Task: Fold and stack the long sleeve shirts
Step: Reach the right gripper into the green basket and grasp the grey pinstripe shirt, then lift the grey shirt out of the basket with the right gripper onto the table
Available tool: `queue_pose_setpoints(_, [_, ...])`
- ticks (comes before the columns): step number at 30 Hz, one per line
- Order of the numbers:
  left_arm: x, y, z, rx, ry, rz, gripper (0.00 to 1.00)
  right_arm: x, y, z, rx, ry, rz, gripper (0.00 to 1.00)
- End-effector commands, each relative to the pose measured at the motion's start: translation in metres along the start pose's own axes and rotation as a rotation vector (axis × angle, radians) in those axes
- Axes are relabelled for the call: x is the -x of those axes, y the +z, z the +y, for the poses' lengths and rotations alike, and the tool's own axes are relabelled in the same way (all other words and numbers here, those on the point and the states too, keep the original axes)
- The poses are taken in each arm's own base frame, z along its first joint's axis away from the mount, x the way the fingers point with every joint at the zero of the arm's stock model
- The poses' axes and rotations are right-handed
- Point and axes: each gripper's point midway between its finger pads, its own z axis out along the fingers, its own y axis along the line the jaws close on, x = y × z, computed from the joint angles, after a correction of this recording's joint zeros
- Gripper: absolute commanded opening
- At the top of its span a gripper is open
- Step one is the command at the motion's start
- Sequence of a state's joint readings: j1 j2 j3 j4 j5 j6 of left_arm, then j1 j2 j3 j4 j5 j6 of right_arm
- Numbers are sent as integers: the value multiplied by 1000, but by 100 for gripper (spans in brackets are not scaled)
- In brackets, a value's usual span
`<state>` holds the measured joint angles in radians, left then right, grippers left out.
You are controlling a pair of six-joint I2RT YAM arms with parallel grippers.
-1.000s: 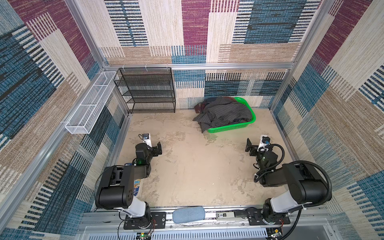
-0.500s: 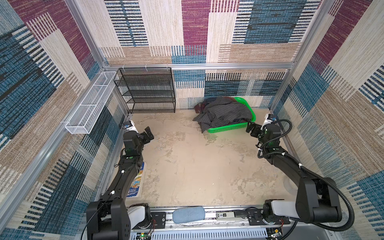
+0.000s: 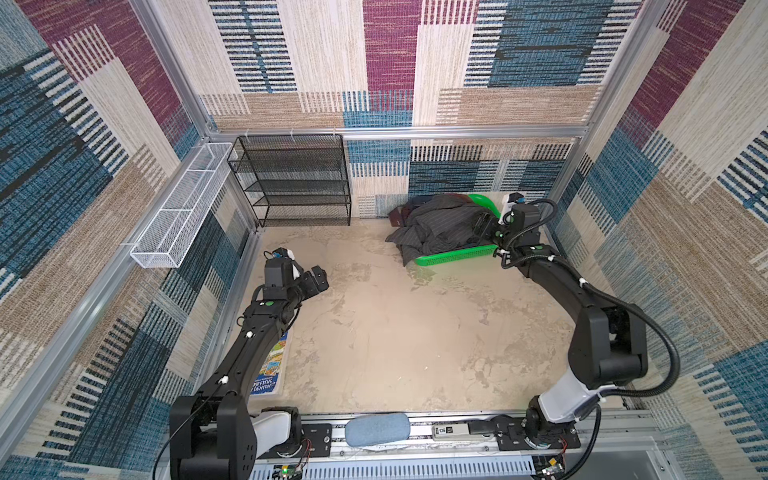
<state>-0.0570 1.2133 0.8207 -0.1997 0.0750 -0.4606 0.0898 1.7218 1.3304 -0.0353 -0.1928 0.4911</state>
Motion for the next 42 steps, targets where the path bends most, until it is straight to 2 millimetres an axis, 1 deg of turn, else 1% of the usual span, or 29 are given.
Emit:
queue_pose_setpoints(1, [-15, -5, 4, 68, 33, 54, 99, -7, 28, 15, 71, 59, 54, 70])
queue_pose_setpoints(4, [-17, -7, 1, 81, 58, 62, 99, -15, 57, 25, 93, 63, 92, 67])
queue_pose_setpoints(6, [-17, -8, -1, 81, 64, 60, 99, -18, 71, 31, 110, 59, 99, 65])
queue_pose_setpoints(8, [-17, -7, -3, 74, 66, 61, 99, -21, 81, 36, 126, 53, 102, 65])
queue_pose_setpoints(9, [-17, -7, -5, 71, 68, 63, 99, -19, 85, 41, 137, 48, 99, 65])
queue_pose_setpoints(12, [-17, -4, -7, 69, 73, 68, 99, -23, 98, 42, 146, 57, 119, 65])
queue_pose_setpoints(13, [-17, -3, -8, 69, 74, 73, 99, -25, 102, 42, 148, 58, 122, 63])
queue_pose_setpoints(14, [-17, -2, -8, 67, 72, 75, 99, -27, 104, 42, 153, 56, 124, 58])
queue_pose_setpoints(16, [-18, 1, -11, 57, 70, 82, 99, -27, 106, 47, 180, 43, 116, 46])
queue_pose_setpoints(18, [-19, 3, -11, 60, 70, 85, 99, -25, 104, 55, 217, 21, 108, 34])
queue_pose_setpoints(21, [-19, 5, -12, 63, 66, 87, 99, -20, 93, 73, 270, -38, 87, 19])
queue_pose_setpoints(23, [-18, 4, -13, 59, 53, 80, 99, -15, 80, 85, 305, -81, 67, 9])
queue_pose_setpoints(24, [-16, 3, -14, 52, 48, 72, 99, -13, 74, 90, 315, -95, 57, 7])
queue_pose_setpoints(25, [-15, 2, -15, 50, 40, 67, 99, -11, 67, 96, 325, -110, 51, 2])
queue_pose_setpoints(26, [-14, 1, -16, 46, 34, 63, 99, -11, 61, 101, 334, -123, 50, 0])
queue_pose_setpoints(28, [-13, -1, -16, 41, 28, 58, 99, -7, 49, 112, 346, -143, 40, 0])
queue_pose_setpoints(29, [-14, -2, -17, 40, 25, 58, 99, -16, 46, 114, 348, -152, 58, 0])
queue_pose_setpoints(30, [-13, -3, -17, 38, 24, 57, 99, -18, 42, 118, 350, -160, 64, 0])
queue_pose_setpoints(34, [-14, -7, -17, 35, 23, 62, 99, -31, 19, 146, 380, -197, 83, 0])
queue_pose_setpoints(39, [-12, -17, -15, 55, 16, 54, 99, -49, -26, 190, 402, -247, 71, 0])
queue_pose_setpoints(42, [-7, -26, -16, 51, 14, 34, 99, -59, -61, 219, 433, -276, 59, 0])
